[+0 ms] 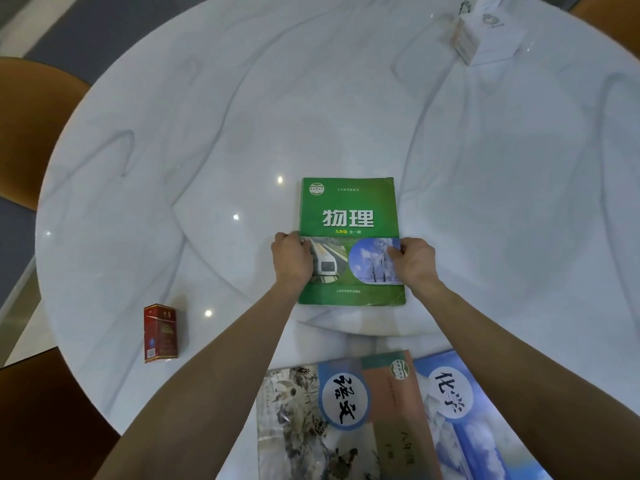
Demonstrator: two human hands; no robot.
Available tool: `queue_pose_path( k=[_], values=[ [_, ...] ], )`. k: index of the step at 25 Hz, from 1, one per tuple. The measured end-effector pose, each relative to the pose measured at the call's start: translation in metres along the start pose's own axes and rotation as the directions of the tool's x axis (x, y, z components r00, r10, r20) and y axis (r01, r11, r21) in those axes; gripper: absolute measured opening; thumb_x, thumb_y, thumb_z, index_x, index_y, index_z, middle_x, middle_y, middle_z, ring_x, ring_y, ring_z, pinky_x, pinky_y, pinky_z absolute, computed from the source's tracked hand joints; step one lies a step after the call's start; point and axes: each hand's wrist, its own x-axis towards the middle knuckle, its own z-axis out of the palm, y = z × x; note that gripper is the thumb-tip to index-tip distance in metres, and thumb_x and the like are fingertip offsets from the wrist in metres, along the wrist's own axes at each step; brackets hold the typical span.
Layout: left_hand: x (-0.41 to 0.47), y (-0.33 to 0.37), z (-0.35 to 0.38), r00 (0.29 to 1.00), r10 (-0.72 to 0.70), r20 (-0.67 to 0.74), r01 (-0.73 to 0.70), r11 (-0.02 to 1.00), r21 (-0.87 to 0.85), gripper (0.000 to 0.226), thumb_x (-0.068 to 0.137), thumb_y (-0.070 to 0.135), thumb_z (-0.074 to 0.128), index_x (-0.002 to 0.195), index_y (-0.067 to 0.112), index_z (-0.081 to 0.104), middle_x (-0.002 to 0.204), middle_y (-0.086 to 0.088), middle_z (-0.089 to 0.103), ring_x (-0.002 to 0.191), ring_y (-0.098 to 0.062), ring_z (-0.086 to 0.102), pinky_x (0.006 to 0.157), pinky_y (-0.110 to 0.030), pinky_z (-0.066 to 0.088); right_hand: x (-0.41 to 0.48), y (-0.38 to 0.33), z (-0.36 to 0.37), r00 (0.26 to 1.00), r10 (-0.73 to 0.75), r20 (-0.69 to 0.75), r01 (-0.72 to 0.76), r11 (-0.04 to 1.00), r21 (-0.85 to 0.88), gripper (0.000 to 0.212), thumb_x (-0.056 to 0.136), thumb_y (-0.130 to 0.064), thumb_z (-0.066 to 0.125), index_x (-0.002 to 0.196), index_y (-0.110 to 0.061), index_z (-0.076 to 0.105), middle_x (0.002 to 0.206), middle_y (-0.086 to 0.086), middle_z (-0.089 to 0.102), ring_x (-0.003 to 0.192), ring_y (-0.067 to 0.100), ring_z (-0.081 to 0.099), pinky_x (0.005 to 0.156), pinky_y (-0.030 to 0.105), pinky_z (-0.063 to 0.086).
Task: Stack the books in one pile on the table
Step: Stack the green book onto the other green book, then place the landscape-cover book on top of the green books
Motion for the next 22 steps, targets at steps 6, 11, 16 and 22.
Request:
queue_pose_path(
  k=[6, 11, 16, 22],
  values=[
    [-0.006, 0.0, -0.01, 0.997, 0.034, 0.066, -0.037, 0.998, 0.056, 0.031, 0.097, 0.016, 0.041, 0.12, -0.002, 0.052, 0.121, -0.023, 0.049, 0.112, -0.036, 0.048, 0.091, -0.041, 0.043, -0.011, -0.004, -0.01, 0.998, 0.062, 0.024, -0.061, 0.998, -0.027, 0.032, 0.09, -0.015, 0.05, 0.06, -0.006, 0.053, 0.063, 0.01, 0.054, 0.077, 0.031, 0.053, 0.058, 0.027, 0.044],
    [-0.033, -0.006, -0.026, 0.954, 0.286, 0.089, -0.299, 0.928, 0.223, 0.029, 0.094, 0.019, 0.045, 0.116, 0.004, 0.056, 0.117, -0.021, 0.054, 0.108, -0.035, 0.049, 0.086, -0.045, 0.046, -0.052, 0.012, -0.018, 0.999, 0.018, -0.033, -0.023, 0.991, -0.131, 0.032, 0.091, -0.02, 0.048, 0.117, -0.005, 0.059, 0.116, 0.021, 0.064, 0.105, 0.037, 0.06, 0.088, 0.039, 0.05],
    [-0.081, -0.014, -0.036, 0.831, 0.516, 0.207, -0.552, 0.809, 0.201, 0.029, 0.093, 0.02, 0.047, 0.118, 0.008, 0.059, 0.115, -0.016, 0.058, 0.105, -0.033, 0.054, 0.086, -0.041, 0.048, -0.12, 0.032, -0.013, 0.993, -0.038, -0.108, 0.028, 0.996, -0.085, 0.029, 0.091, -0.023, 0.049, 0.114, -0.01, 0.061, 0.111, 0.015, 0.066, 0.098, 0.033, 0.061, 0.084, 0.036, 0.048],
    [-0.134, -0.038, -0.031, 0.723, 0.585, 0.366, -0.668, 0.728, 0.157, 0.033, 0.094, 0.024, 0.047, 0.123, 0.011, 0.055, 0.12, -0.012, 0.057, 0.109, -0.029, 0.054, 0.088, -0.04, 0.046, -0.198, 0.056, 0.005, 0.99, -0.03, -0.136, 0.031, 1.0, 0.004, 0.025, 0.089, -0.019, 0.054, 0.108, -0.008, 0.064, 0.1, 0.016, 0.069, 0.09, 0.03, 0.064, 0.078, 0.031, 0.048]
  ],
)
